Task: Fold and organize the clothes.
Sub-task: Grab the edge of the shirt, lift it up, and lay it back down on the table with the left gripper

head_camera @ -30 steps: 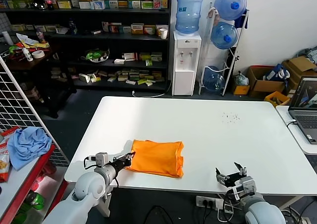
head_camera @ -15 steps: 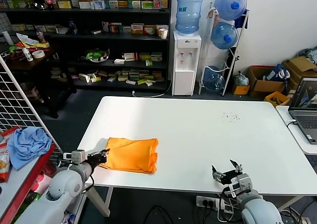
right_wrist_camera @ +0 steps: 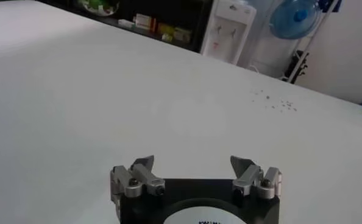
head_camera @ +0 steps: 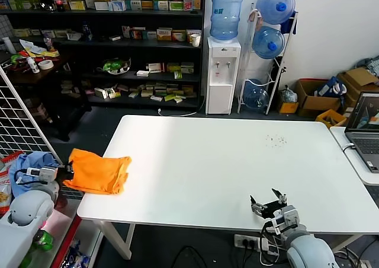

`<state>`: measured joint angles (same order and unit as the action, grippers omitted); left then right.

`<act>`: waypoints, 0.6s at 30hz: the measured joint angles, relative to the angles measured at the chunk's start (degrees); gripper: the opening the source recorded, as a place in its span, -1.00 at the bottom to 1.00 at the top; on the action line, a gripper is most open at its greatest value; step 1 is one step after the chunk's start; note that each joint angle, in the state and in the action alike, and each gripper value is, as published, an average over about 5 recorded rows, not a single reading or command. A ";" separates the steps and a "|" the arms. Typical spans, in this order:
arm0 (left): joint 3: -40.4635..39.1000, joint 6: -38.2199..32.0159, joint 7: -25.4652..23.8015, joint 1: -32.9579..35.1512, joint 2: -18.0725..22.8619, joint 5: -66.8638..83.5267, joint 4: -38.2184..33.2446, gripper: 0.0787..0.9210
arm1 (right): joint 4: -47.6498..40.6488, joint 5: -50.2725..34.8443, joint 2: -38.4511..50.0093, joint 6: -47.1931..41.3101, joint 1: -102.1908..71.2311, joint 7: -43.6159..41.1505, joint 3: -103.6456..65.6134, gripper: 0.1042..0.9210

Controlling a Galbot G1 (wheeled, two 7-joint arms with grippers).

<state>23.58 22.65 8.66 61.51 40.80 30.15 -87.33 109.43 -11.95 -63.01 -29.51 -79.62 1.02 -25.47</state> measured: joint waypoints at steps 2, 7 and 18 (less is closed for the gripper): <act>0.17 -0.97 -0.13 -0.49 -1.29 -1.72 1.17 -0.88 | 0.01 -0.01 0.02 0.05 -0.03 0.00 0.00 0.76; 0.20 -2.80 -0.33 -1.82 -4.29 -4.79 3.21 -0.88 | 0.03 0.02 -0.16 0.28 -0.21 -0.02 0.00 0.76; -1.52 -4.38 0.08 -3.18 -7.31 -8.36 4.21 -0.88 | 0.11 0.72 -0.94 0.91 -1.16 -0.16 -0.29 0.76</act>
<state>22.06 18.27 8.74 58.33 33.49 21.79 -83.12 109.54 -11.23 -63.95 -28.60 -80.77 0.86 -25.76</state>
